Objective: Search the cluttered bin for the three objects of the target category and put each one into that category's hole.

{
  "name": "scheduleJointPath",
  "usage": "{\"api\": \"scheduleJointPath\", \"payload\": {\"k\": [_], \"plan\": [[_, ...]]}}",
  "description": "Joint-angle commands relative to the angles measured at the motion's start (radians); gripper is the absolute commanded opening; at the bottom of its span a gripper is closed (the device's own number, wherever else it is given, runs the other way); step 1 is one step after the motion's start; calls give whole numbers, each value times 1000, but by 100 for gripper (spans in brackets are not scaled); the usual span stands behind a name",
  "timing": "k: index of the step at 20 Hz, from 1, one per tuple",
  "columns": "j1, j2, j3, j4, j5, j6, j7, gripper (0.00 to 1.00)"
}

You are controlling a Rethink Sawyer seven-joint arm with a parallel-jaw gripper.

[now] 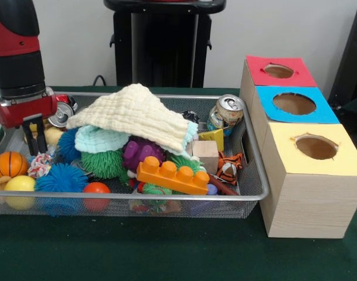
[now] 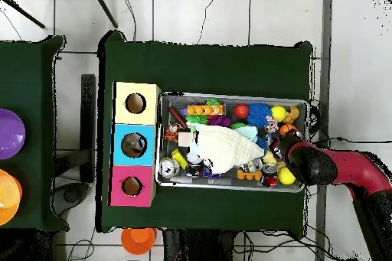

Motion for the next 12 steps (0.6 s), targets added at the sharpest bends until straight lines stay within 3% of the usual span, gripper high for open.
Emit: {"api": "scheduleJointPath", "payload": {"k": [1, 12], "plan": [[17, 13, 23, 25, 11, 15, -152, 0], [14, -1, 31, 45, 42, 27, -135, 0]]}}
